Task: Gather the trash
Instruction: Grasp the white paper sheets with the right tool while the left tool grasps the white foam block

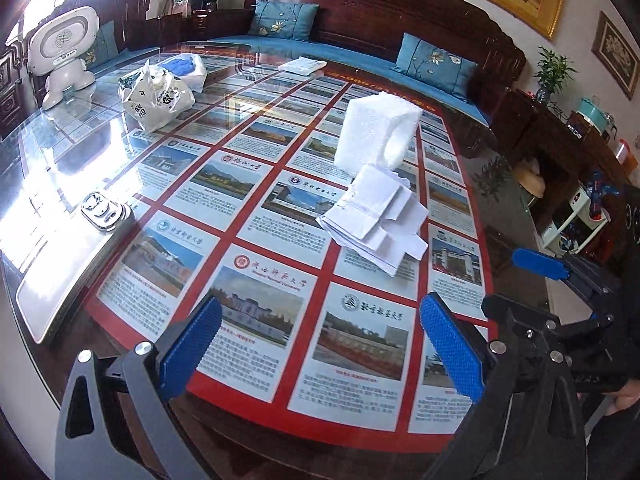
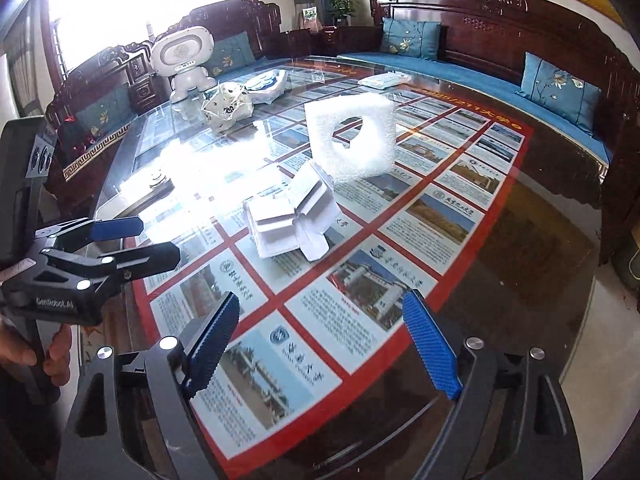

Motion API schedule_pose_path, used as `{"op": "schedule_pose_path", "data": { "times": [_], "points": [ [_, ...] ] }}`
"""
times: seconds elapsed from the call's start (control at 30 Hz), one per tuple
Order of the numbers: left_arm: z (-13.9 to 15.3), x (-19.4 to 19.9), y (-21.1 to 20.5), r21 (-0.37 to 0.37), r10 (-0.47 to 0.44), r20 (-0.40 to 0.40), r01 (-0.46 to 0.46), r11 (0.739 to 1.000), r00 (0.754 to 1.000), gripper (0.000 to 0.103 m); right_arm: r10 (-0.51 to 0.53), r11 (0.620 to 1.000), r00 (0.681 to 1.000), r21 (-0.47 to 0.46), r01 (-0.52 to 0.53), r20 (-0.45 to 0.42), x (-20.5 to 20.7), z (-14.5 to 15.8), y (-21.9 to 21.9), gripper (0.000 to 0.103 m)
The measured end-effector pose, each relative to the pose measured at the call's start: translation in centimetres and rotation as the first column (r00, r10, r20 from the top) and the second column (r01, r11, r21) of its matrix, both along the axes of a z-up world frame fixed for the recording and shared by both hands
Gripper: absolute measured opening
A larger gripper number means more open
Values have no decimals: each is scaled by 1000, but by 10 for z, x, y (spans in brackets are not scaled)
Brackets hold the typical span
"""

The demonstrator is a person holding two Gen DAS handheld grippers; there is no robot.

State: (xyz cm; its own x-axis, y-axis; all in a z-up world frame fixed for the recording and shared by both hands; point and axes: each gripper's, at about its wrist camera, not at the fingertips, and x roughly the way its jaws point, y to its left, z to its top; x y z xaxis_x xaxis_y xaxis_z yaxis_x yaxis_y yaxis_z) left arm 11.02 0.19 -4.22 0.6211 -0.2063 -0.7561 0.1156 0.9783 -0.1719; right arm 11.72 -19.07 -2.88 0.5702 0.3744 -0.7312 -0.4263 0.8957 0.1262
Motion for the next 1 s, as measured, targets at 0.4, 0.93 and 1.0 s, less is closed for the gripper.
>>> {"op": "schedule_pose_path", "data": {
  "times": [0.4,0.93,1.0],
  "points": [
    [-12,44,26,15,32,-6,-32,999,999,99,17,1000,997,-22,-19,-81,103,-29,36,73],
    [-15,48,22,29,28,-18,-27,999,999,99,143,989,989,-32,-144,-24,92,-14,61,8],
    [-13,47,19,40,24,-17,-23,999,1000,99,141,989,990,-41,-141,5,84,-6,57,8]
  ]
}}
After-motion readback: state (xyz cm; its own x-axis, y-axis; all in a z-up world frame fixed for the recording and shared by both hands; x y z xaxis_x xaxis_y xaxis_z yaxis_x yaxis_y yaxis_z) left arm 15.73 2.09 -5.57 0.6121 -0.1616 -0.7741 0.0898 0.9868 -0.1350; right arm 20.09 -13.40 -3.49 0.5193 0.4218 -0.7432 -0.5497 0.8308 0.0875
